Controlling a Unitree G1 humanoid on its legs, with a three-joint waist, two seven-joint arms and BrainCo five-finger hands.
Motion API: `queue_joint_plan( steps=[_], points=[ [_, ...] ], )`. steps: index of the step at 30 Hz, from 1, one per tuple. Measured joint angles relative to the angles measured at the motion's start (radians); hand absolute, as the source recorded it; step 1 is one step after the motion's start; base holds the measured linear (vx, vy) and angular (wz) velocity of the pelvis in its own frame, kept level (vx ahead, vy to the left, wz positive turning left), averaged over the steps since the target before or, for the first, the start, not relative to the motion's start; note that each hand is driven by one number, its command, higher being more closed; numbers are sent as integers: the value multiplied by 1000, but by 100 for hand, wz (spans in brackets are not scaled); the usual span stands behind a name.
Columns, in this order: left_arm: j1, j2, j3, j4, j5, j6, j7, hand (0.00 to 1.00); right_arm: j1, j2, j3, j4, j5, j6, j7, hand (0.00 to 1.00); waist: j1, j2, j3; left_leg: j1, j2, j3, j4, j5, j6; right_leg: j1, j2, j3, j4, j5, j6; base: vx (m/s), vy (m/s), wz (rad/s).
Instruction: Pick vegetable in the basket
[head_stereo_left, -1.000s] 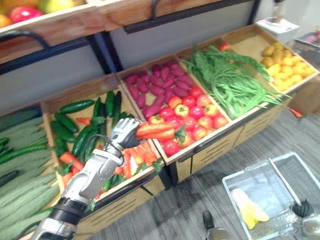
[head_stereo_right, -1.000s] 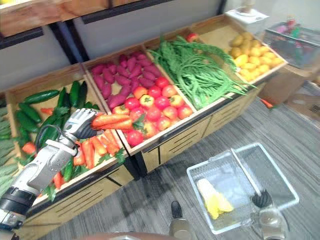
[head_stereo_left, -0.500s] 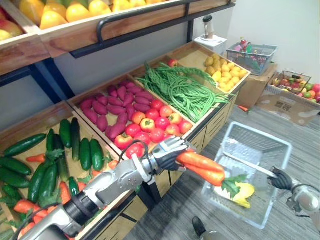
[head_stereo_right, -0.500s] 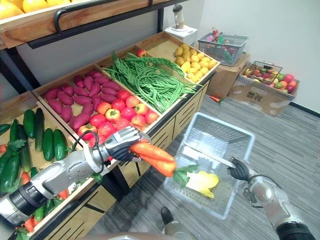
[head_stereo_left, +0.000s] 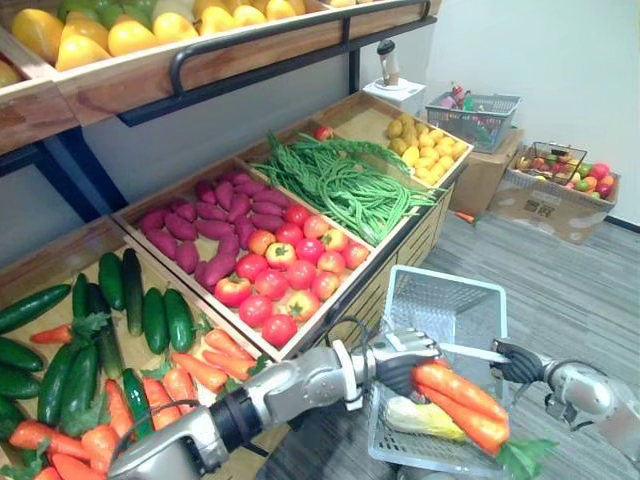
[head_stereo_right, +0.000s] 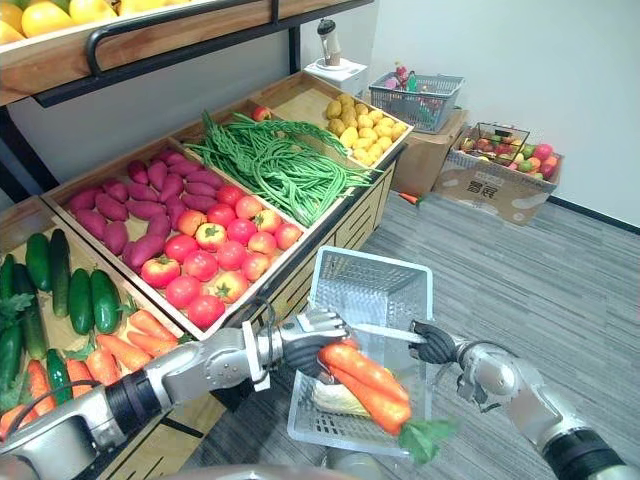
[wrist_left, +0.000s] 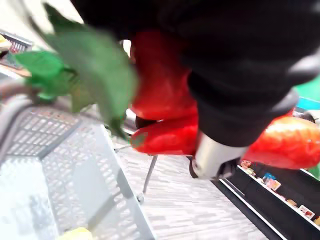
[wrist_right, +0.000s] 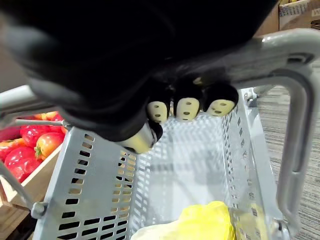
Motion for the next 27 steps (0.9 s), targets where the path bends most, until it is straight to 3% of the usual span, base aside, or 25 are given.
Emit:
queue_joint_plan(
  steps=[6,11,19,27],
  points=[
    [0,-132,-21,132,12,34,-22,100,-6,1,0,-48,20,17,17,100,-5,-1,0,-6,9,-4,12,-4,-1,-1,1,-6,2,0,0,60,38,3],
    [0,-245,-31,284,99,75,-22,100,-25,11,0,-57,21,30,26,100,-7,-3,1,-16,11,-8,14,-5,0,-6,0,-12,5,0,0,41,33,3],
    [0,-315,-47,449,217,110,-21,100,-28,53,-19,-56,20,49,26,100,-28,-7,2,-33,16,-10,26,-5,1,-25,0,-16,12,-1,1,52,36,1],
    [-3,-344,-2,567,286,130,-14,100,-18,40,-59,-80,37,54,39,100,-35,-16,7,-40,20,0,28,-6,0,-39,9,-3,14,-1,1,53,34,-4]
  ],
)
